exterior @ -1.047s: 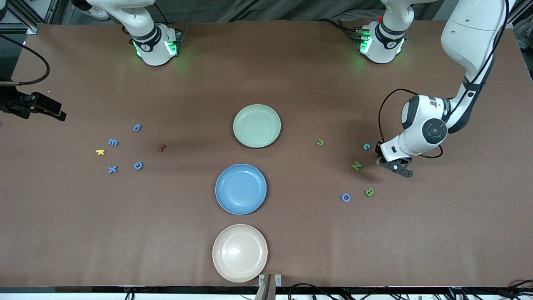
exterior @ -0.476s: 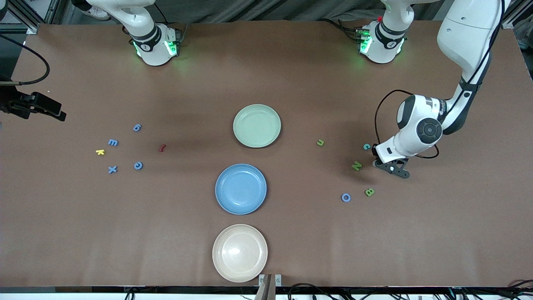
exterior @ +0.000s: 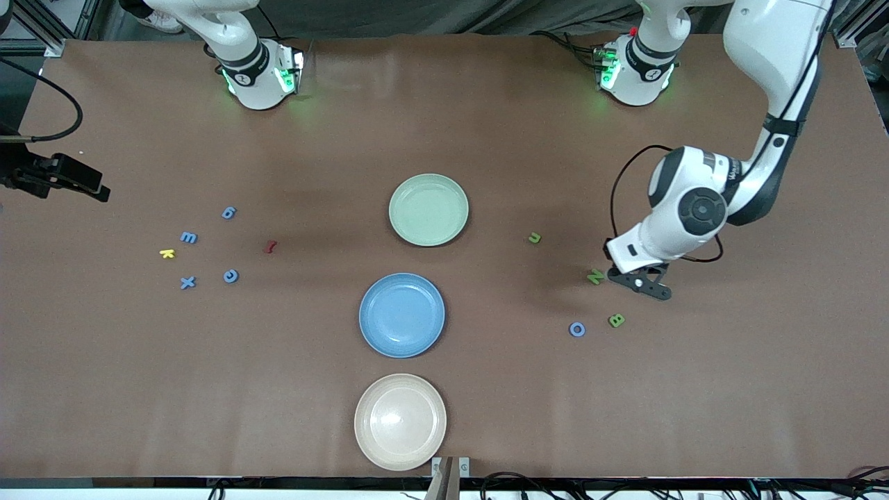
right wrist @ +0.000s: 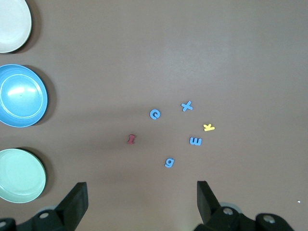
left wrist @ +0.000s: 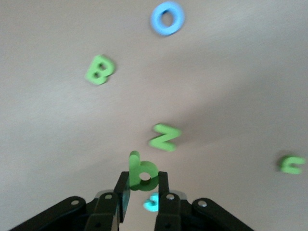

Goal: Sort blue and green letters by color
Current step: 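Carry the green b onto the green plate and open the left gripper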

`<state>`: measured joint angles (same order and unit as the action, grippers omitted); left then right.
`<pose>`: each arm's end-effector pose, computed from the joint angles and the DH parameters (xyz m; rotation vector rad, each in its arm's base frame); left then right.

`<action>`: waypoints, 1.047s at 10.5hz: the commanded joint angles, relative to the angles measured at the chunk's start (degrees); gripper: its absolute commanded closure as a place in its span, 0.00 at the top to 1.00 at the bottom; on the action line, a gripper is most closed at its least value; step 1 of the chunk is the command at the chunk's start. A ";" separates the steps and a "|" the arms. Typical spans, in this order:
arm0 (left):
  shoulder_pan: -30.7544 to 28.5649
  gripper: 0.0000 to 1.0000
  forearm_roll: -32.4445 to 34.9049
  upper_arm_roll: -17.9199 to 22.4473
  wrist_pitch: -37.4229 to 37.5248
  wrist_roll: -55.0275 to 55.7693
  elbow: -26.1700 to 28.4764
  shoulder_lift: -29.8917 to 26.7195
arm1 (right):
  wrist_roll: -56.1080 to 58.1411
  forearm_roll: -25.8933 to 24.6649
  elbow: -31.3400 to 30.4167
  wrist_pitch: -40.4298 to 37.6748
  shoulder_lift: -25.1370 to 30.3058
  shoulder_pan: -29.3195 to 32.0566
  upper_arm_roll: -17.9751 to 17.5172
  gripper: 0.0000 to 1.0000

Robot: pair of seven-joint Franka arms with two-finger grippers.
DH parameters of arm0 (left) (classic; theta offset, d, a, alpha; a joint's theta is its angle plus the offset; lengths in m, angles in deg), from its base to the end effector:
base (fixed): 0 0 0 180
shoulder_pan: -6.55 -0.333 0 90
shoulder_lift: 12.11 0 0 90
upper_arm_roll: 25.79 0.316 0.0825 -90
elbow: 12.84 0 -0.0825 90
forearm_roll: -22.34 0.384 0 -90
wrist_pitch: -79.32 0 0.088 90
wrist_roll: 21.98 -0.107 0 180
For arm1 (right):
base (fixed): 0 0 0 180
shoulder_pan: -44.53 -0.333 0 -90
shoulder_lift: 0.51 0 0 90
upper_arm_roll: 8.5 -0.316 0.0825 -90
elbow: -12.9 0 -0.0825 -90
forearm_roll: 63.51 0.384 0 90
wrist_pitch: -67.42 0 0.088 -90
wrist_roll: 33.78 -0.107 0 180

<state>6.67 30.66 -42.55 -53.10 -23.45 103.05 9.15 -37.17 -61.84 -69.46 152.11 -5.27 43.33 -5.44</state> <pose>0.5696 -0.1654 0.2670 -3.0686 0.6322 0.0974 0.5710 -0.0138 0.6322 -3.1137 0.1394 0.0664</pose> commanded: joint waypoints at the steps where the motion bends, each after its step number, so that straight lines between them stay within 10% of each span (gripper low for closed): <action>1: 6.88 0.00 0.91 -0.82 1.11 12.58 -0.84 -0.08 | 0.22 0.70 0.18 -0.58 0.54 -0.03 0.28 1.00; 11: 34.31 0.00 0.39 -0.82 0.93 52.76 -9.27 5.80 | 0.13 0.61 0.18 -0.49 0.45 0.06 0.19 1.00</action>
<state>35.69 30.63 -43.95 -53.01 19.93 97.86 11.59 -37.17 -61.84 -69.40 152.11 -5.26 43.32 -5.39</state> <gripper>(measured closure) 0.727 0.000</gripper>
